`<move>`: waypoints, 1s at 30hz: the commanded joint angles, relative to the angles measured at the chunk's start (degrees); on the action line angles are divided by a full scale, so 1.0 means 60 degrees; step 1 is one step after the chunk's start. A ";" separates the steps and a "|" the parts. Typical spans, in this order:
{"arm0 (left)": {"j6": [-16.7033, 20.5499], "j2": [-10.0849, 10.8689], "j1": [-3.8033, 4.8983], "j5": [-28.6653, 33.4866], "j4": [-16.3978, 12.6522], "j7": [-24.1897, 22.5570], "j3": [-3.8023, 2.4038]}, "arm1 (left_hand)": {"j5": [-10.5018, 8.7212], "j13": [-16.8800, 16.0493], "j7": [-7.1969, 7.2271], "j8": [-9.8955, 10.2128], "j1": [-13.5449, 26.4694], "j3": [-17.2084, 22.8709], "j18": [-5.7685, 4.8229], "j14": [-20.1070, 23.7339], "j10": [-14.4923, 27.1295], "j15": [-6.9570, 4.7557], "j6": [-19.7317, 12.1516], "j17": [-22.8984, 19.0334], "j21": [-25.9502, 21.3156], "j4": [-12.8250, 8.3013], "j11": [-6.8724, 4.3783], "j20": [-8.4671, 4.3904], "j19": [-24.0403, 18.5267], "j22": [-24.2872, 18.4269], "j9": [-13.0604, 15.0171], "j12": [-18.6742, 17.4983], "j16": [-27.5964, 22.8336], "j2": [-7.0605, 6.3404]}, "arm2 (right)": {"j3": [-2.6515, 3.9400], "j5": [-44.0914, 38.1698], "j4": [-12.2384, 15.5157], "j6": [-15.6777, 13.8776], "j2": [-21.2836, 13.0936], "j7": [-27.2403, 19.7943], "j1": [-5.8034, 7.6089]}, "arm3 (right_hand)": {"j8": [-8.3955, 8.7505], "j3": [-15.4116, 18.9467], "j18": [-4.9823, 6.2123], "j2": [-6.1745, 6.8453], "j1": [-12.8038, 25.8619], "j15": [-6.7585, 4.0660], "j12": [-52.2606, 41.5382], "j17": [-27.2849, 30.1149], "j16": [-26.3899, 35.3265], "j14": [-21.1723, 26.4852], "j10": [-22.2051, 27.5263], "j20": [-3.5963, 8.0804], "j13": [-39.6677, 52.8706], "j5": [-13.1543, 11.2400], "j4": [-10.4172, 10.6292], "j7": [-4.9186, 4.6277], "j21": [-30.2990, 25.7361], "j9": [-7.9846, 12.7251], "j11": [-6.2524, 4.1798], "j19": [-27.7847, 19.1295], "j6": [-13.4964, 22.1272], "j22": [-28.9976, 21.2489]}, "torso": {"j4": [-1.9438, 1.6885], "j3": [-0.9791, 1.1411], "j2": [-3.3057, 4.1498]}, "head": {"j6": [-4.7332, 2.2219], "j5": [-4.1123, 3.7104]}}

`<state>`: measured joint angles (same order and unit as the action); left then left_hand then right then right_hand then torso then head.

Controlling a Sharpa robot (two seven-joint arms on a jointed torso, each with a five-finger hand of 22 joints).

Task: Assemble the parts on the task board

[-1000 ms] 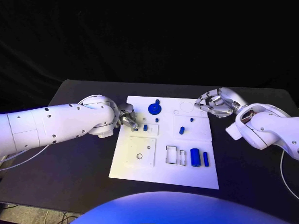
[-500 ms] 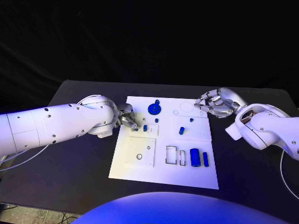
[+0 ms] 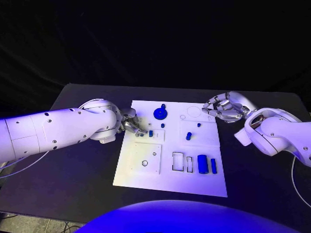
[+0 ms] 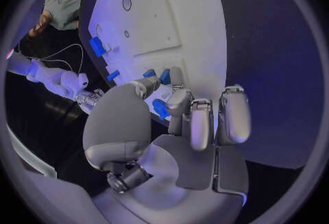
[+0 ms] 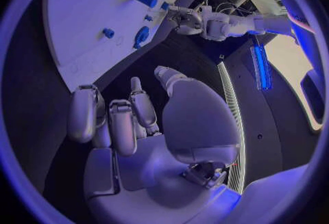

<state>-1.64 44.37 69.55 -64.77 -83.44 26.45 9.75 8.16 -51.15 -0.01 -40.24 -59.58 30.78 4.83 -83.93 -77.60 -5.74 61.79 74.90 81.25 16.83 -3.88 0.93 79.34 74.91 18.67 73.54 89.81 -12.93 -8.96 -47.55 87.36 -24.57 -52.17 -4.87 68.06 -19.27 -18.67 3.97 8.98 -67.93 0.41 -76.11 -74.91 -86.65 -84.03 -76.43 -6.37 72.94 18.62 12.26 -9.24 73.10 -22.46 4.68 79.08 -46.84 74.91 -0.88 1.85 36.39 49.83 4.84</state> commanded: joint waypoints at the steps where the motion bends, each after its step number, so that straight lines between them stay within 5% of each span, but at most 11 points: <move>1: -0.0132 0.0029 -0.0030 -0.0062 -0.0034 0.0140 -0.0014 | 0.0017 0.0034 -0.0003 0.0068 0.0006 -0.0413 -0.0167 -0.1012 0.0009 -0.0039 0.0062 0.2516 -0.0053 0.0010 0.0057 0.0002 0.0010 0.0088 -0.0040 0.0054 0.0032 0.0142 | 0.0000 -0.0038 0.0011 0.0048 -0.0003 -0.0089 -0.0011 | -0.0067 0.0021 0.0101 0.0020 0.0069 -0.0043 -0.0015 -0.0831 0.0057 -0.0612 0.0018 0.0029 -0.0027 0.0046 0.0087 0.0012 -0.0056 0.0018 -0.0050 -0.0019 0.0095 0.0172 | 0.0002 -0.0005 0.0001 | -0.0013 -0.0006; 13: 0.0318 0.0218 -0.0030 0.0209 -0.0212 0.0059 -0.0390 | 0.0037 0.0358 -0.0058 0.0211 -0.0072 -0.1494 -0.0149 -0.1012 0.0206 -0.0035 -0.0042 0.2516 -0.0100 0.0020 0.0090 0.0001 -0.0033 0.0026 -0.0141 -0.0065 0.0032 0.0271 | 0.0000 -0.0037 0.0011 0.0020 -0.0009 -0.0110 -0.0028 | -0.0069 0.0024 0.0101 0.0022 0.0065 -0.0043 -0.0012 -0.0838 0.0054 -0.0614 0.0022 0.0029 -0.0031 0.0045 0.0091 0.0012 -0.0056 0.0020 -0.0050 -0.0019 0.0100 0.0173 | -0.0001 0.0000 -0.0005 | -0.0051 -0.0018; 19: 0.0938 0.0465 0.0009 0.0786 -0.0457 -0.0318 -0.0722 | 0.0043 0.1572 -0.0305 0.0470 -0.0113 -0.1872 -0.0005 -0.0858 0.0930 0.0107 -0.0553 0.1965 -0.0519 0.0021 0.0301 0.0070 -0.0499 -0.0566 -0.0258 -0.0667 -0.0142 0.0291 | 0.0000 -0.0033 0.0007 0.0005 -0.0010 -0.0108 -0.0034 | -0.0070 0.0025 0.0103 0.0022 0.0064 -0.0043 -0.0006 -0.0832 0.0057 -0.0612 0.0028 0.0029 -0.0039 0.0043 0.0094 0.0011 -0.0065 0.0020 -0.0050 -0.0024 0.0102 0.0166 | 0.0004 0.0001 0.0006 | -0.0125 -0.0057; 22: 0.1265 0.0579 0.0060 0.0986 -0.0615 -0.0534 -0.0839 | 0.0047 0.2961 -0.0602 0.0674 -0.0242 -0.2435 0.0106 -0.0722 0.1766 0.0332 -0.1096 0.1537 -0.0889 0.0017 0.0566 0.0256 -0.0881 -0.1048 -0.0332 -0.1389 -0.0301 0.0360 | 0.0000 -0.0032 0.0005 0.0001 -0.0009 -0.0106 -0.0035 | -0.0070 0.0025 0.0103 0.0022 0.0064 -0.0043 -0.0006 -0.0832 0.0057 -0.0612 0.0028 0.0029 -0.0039 0.0043 0.0094 0.0011 -0.0065 0.0020 -0.0050 -0.0024 0.0102 0.0166 | 0.0001 0.0002 0.0005 | -0.0129 -0.0055; 23: 0.1403 0.0612 0.0075 0.1018 -0.0672 -0.0630 -0.0876 | 0.0046 0.3749 -0.0701 0.0700 -0.0311 -0.2643 0.0213 -0.0535 0.2256 0.0420 -0.1254 0.0988 -0.1209 0.0013 0.0664 0.0326 -0.1213 -0.1477 -0.0334 -0.1826 -0.0511 0.0424 | 0.0000 -0.0032 0.0005 0.0000 -0.0009 -0.0104 -0.0035 | -0.0070 0.0025 0.0103 0.0022 0.0064 -0.0043 -0.0006 -0.0832 0.0057 -0.0612 0.0028 0.0029 -0.0039 0.0043 0.0094 0.0011 -0.0065 0.0020 -0.0050 -0.0024 0.0102 0.0166 | 0.0002 0.0001 0.0004 | -0.0136 -0.0058; 26: 0.1821 0.0654 0.0099 0.0965 -0.0789 -0.1014 -0.0946 | 0.0068 0.4061 -0.0853 0.0722 -0.0545 -0.2734 0.0280 -0.0390 0.2572 0.0532 -0.1567 0.0570 -0.1449 0.0013 0.0799 0.0413 -0.1395 -0.1764 -0.0327 -0.2077 -0.0698 0.0582 | 0.0000 -0.0031 0.0003 -0.0006 -0.0008 -0.0103 -0.0036 | -0.0070 0.0025 0.0103 0.0022 0.0064 -0.0043 -0.0006 -0.0832 0.0057 -0.0612 0.0028 0.0029 -0.0039 0.0043 0.0094 0.0011 -0.0065 0.0020 -0.0050 -0.0024 0.0102 0.0166 | 0.0000 -0.0004 0.0010 | -0.0174 -0.0069; 30: 0.2499 0.0500 0.0096 0.0573 -0.0780 -0.1974 -0.0977 | 0.0060 0.4600 -0.1273 0.0825 -0.1713 -0.2238 0.0939 0.1232 0.3778 0.0870 -0.2542 -0.3082 -0.4307 -0.0020 0.1186 0.0701 -0.3677 -0.5080 -0.0370 -0.2893 -0.2841 0.0505 | 0.0000 -0.0023 -0.0005 -0.0025 0.0007 -0.0124 -0.0036 | -0.0071 0.0027 0.0106 0.0021 0.0061 -0.0043 0.0004 -0.0817 0.0063 -0.0609 0.0038 0.0029 -0.0051 0.0042 0.0097 0.0011 -0.0078 0.0022 -0.0050 -0.0031 0.0106 0.0157 | 0.0002 -0.0006 0.0006 | -0.0192 -0.0082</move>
<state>7.83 47.82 70.11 -60.71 -87.99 21.40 3.94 8.34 -23.85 -7.38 -35.57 -69.15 17.03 9.90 -77.65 -55.82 -0.70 47.17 58.79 57.60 16.80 3.04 5.00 59.14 47.00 16.51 56.75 74.26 -9.80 -8.96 -47.52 87.31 -24.70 -52.19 -4.99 67.88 -19.49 -18.42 3.97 8.98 -67.93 0.42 -76.11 -74.91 -86.54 -84.03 -76.39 -6.36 72.63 18.62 12.50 -9.04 72.83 -22.41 4.64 79.08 -46.64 74.95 -0.88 1.83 36.41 48.76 4.41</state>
